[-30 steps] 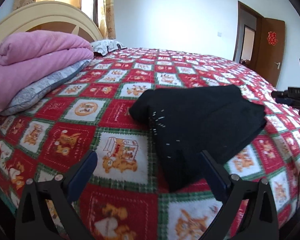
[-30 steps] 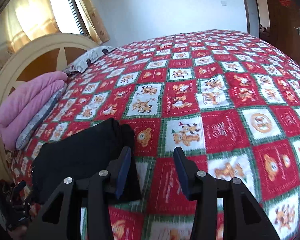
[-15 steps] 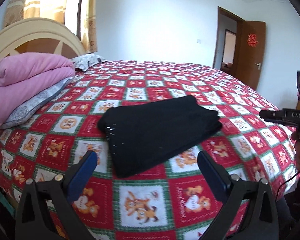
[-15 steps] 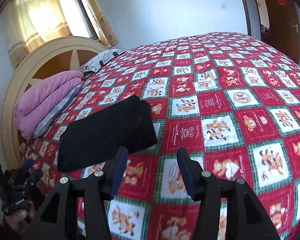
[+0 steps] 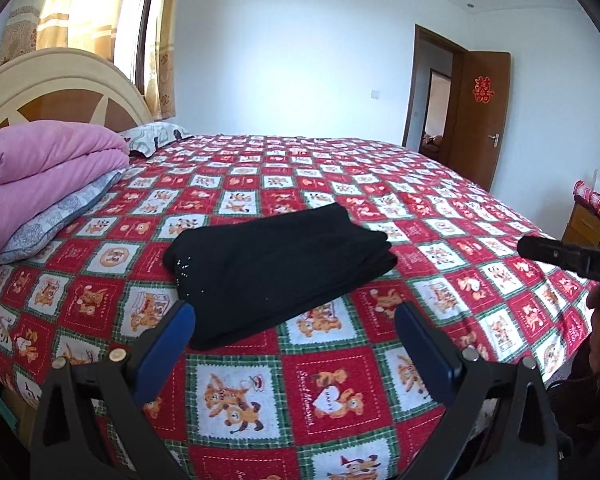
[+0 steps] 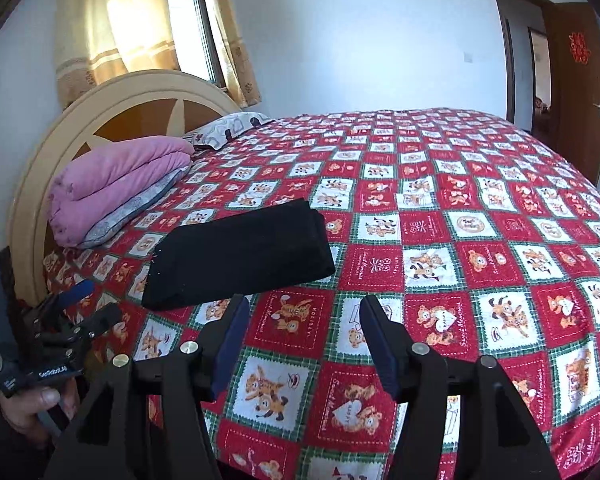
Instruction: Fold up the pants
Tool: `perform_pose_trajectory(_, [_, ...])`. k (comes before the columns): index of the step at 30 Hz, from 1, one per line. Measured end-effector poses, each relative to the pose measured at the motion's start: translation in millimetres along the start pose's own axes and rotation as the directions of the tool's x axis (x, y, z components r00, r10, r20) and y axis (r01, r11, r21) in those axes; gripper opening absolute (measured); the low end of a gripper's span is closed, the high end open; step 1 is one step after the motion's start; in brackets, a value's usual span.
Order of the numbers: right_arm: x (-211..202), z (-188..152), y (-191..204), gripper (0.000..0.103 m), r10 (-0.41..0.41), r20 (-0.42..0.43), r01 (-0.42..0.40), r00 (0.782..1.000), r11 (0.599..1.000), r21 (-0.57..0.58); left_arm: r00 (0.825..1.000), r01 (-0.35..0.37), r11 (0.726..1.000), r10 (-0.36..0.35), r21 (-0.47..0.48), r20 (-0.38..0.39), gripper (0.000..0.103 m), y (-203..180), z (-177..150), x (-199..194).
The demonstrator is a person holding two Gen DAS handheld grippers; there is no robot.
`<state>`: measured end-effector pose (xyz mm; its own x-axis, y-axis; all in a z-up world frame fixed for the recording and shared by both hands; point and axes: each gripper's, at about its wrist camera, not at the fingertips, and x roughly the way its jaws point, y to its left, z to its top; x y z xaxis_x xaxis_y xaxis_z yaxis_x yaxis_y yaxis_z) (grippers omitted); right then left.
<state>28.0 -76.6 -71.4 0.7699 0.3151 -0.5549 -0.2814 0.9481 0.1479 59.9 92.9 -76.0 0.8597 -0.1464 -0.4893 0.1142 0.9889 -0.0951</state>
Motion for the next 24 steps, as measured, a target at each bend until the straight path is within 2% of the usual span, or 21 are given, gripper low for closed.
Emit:
perform_pose_trajectory(11, [-24.8, -5.9, 10.0, 0.06, 0.009, 0.04, -0.008, 0.999, 1.0, -0.027, 1.0, 0.003, 1.0, -0.003, -0.001, 0.024, 0.102, -3.0, 4.7, -8.2])
perform_pose_trajectory(24, [-38.0, -8.3, 18.2, 0.062, -0.002, 0.07, 0.008, 0.998, 0.997, -0.074, 0.998, 0.002, 0.999, -0.005, 0.04, 0.06, 0.103, -10.0, 9.6, -19.0])
